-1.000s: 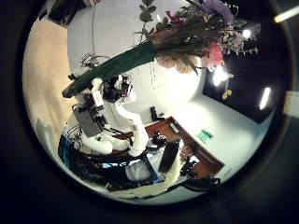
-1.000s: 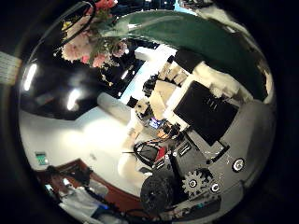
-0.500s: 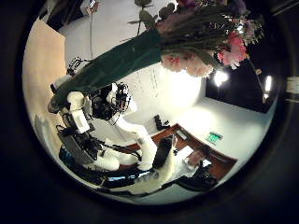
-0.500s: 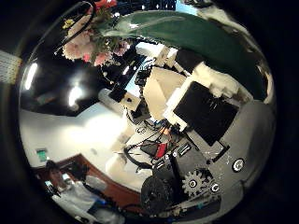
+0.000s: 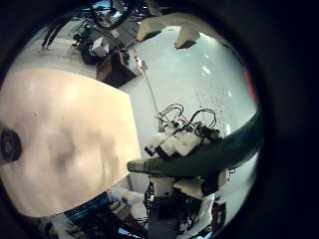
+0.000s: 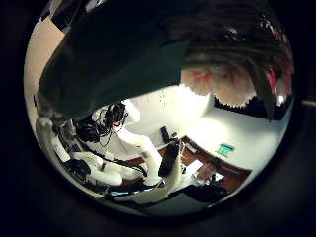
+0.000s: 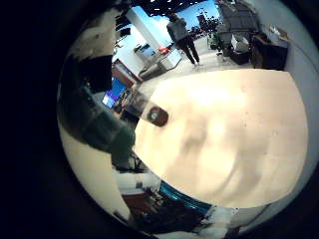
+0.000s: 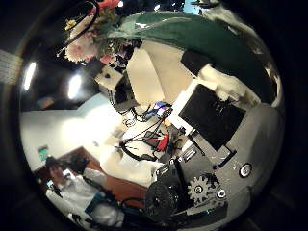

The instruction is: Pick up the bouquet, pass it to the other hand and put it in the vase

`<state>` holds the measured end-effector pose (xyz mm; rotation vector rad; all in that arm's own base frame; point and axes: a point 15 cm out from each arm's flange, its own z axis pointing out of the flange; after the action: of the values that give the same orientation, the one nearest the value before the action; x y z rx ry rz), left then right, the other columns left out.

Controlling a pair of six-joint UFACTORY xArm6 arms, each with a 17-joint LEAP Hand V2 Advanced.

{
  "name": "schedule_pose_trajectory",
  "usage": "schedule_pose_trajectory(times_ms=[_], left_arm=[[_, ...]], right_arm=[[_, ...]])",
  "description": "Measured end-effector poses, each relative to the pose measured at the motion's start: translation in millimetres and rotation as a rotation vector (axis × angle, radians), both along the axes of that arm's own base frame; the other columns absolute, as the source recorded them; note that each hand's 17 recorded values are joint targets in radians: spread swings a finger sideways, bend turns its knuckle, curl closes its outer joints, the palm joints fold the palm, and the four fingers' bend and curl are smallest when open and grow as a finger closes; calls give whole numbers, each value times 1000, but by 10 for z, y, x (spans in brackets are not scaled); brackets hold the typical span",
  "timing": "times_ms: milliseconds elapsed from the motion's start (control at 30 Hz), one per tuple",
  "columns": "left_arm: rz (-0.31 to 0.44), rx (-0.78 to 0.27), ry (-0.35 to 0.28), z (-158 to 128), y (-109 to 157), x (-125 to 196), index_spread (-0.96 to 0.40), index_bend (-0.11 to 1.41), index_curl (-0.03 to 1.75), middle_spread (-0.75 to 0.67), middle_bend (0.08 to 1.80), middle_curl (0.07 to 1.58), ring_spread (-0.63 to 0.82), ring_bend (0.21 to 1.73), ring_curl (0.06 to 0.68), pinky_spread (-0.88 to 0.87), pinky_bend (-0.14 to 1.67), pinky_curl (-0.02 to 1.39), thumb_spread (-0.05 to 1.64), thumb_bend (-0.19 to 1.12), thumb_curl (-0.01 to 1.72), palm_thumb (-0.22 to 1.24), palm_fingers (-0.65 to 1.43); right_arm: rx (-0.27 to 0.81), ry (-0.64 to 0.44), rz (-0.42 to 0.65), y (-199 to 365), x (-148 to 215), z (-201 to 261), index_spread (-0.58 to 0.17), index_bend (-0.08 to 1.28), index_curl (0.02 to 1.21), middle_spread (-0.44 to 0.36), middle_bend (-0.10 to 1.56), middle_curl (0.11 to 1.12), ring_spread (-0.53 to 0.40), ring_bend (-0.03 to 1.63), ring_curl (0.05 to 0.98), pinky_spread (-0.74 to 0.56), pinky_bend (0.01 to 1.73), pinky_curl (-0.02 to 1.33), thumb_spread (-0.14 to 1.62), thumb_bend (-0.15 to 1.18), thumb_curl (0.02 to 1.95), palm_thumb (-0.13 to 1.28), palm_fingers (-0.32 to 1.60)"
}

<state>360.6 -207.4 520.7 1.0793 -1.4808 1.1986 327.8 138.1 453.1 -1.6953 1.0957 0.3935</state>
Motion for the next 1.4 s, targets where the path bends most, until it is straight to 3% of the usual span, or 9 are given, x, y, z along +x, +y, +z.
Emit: schedule_pose_trajectory(times_ms=[167, 367, 500, 633, 867, 1033, 1133, 1267, 1400], left_arm=[[0, -55, 50, 22, -53, 4, 200, 158, 267, 257, 492, 427, 490, 616, 220, 628, 379, 148, 963, -24, 325, 256, 239], [-12, -73, 80, 19, -82, -17, 69, 196, 304, 16, 781, 586, 61, 802, 275, 420, 386, 125, 981, -2, 350, 388, 579], [-28, -82, 102, 54, -91, -42, -53, 181, 313, -136, 791, 658, -242, 1038, 357, 2, 783, 217, 1002, 35, 397, 561, 940], [-39, -110, 114, 114, -100, -64, -195, 305, 378, -257, 843, 753, -369, 1201, 445, -263, 1137, 364, 1034, 110, 467, 748, 1260], [-1, -151, 81, 296, 3, -38, -434, 657, 580, -407, 996, 876, -421, 1346, 518, -436, 1363, 482, 1039, 113, 554, 866, 1222], [21, -132, 11, 466, 99, -40, -526, 762, 703, -458, 1072, 925, -415, 1428, 546, -461, 1416, 516, 1045, 106, 606, 913, 1158], [44, -104, -40, 596, 216, -32, -568, 787, 763, -477, 1097, 940, -409, 1456, 554, -468, 1432, 531, 1048, 95, 632, 924, 1140], [85, -67, -119, 825, 436, -14, -607, 793, 835, -492, 1119, 955, -404, 1478, 557, -473, 1448, 546, 1059, 86, 665, 938, 1119], [116, -47, -170, 1045, 594, -7, -638, 786, 902, -500, 1130, 964, -400, 1488, 555, -471, 1452, 555, 1074, 85, 698, 959, 1111]], right_arm=[[-22, 34, 17, 23, -53, -203, -201, 1220, 789, -99, 1405, 674, -169, 1492, 616, -219, 1217, 863, 796, -5, 1278, 1167, 1177], [-24, 47, 34, 61, -59, -266, -201, 1226, 789, -99, 1405, 672, -169, 1491, 615, -221, 1207, 876, 796, -8, 1280, 1155, 1179], [-43, 46, 16, 12, -11, -309, -201, 1228, 789, -99, 1405, 672, -169, 1490, 615, -224, 1205, 885, 796, -9, 1279, 1150, 1179], [-49, 47, -3, -17, 22, -315, -200, 1230, 788, -99, 1406, 671, -169, 1491, 615, -223, 1200, 893, 793, -8, 1277, 1145, 1178], [-47, 53, -73, -108, 123, -404, -204, 1208, 778, -110, 1382, 663, -173, 1463, 602, -252, 1160, 867, 823, -58, 1154, 997, 1169], [-40, 83, -113, -154, 164, -460, -242, 1038, 728, -125, 1281, 617, -191, 1378, 553, -372, 1058, 767, 878, -42, 997, 891, 1116], [-38, 92, -119, -159, 166, -460, -288, 767, 670, -156, 1111, 567, -240, 1304, 521, -486, 1075, 714, 906, -42, 905, 835, 822], [-33, 96, -124, -158, 171, -440, -348, 524, 599, -171, 955, 521, -262, 1262, 494, -460, 1117, 704, 929, -35, 820, 807, 560], [-30, 101, -130, -167, 177, -433, -398, 476, 546, -170, 851, 482, -250, 1195, 449, -352, 1044, 680, 940, -32, 756, 785, 432]])
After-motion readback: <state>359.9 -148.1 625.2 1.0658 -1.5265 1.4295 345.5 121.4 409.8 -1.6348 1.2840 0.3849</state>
